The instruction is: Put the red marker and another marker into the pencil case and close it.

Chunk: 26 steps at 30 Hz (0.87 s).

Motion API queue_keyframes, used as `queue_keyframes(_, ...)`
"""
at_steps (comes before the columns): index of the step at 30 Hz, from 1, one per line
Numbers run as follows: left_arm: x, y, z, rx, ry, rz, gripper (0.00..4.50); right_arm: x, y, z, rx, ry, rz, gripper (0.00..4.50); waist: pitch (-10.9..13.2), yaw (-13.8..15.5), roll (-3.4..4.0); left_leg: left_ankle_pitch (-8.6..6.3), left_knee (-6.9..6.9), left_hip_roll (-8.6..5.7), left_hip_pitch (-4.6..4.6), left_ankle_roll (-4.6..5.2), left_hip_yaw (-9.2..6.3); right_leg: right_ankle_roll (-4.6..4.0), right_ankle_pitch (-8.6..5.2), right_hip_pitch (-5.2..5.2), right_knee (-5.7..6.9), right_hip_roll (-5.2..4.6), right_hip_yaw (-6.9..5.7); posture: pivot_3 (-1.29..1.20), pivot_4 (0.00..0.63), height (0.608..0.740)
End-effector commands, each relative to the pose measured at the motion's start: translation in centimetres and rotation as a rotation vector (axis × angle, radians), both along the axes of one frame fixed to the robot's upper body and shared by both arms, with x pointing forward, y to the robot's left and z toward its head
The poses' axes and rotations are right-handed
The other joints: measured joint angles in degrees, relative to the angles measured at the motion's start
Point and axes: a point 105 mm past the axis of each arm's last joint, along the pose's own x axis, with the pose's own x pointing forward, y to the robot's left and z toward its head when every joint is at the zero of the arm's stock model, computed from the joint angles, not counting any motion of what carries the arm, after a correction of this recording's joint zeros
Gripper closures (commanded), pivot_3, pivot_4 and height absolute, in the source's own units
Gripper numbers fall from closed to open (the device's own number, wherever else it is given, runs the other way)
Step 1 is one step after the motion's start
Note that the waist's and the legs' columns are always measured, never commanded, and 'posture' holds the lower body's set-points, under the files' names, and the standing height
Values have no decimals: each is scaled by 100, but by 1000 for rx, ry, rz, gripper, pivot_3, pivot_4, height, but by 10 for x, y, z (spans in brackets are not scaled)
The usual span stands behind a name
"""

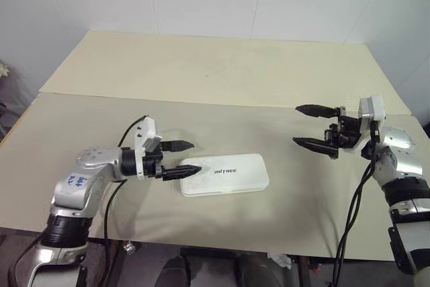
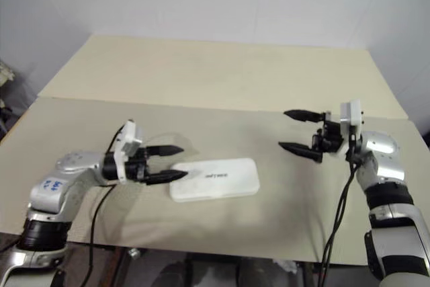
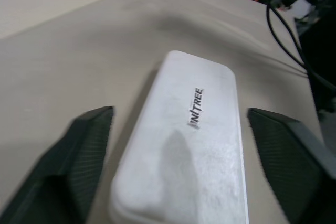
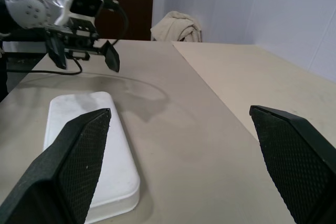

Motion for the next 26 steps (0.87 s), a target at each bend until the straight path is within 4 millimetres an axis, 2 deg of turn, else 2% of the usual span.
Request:
queue_keyframes(1,-7,7,10,33,-86,46,35,-1,2,5,-21,-29,47,0,0,-2,0,0,0,1,0,0,0,0,0,0,-2,1,-1,0,150,740)
queue_keyframes(5,-13,7,12,88,-196,76,35,6,3,5,-25,-14,30,0,1,-7,2,0,-4,-1,-1,0,3,0,0,-1,-6,-3,1,0,150,740)
queue_keyframes(7,-14,9,17,136,-359,111,35,11,7,7,-32,-12,26,0,2,-8,2,-1,-3,-1,0,0,3,-1,0,-1,-6,-2,1,0,150,740)
queue_keyframes(10,-16,10,20,130,-484,137,35,17,13,12,-40,-17,28,0,2,-20,4,-1,-7,-2,3,-1,11,-1,0,-2,-8,-3,6,0,150,740)
queue_keyframes(15,-20,11,19,48,-469,142,35,15,14,17,-52,-25,51,0,3,-12,5,-3,-17,1,2,-3,9,-4,-1,-4,-14,-1,4,0,150,740)
queue_keyframes(20,-28,13,27,-103,-359,125,35,11,11,9,-98,-4,54,0,5,-2,8,-5,-17,-1,-2,2,8,-4,-1,-5,-15,-9,3,0,150,740)
queue_keyframes(26,-33,21,27,-75,-260,77,35,12,14,12,-72,-25,60,0,5,-35,9,-5,-16,1,2,2,9,-4,-1,-4,-12,-2,4,0,150,740)
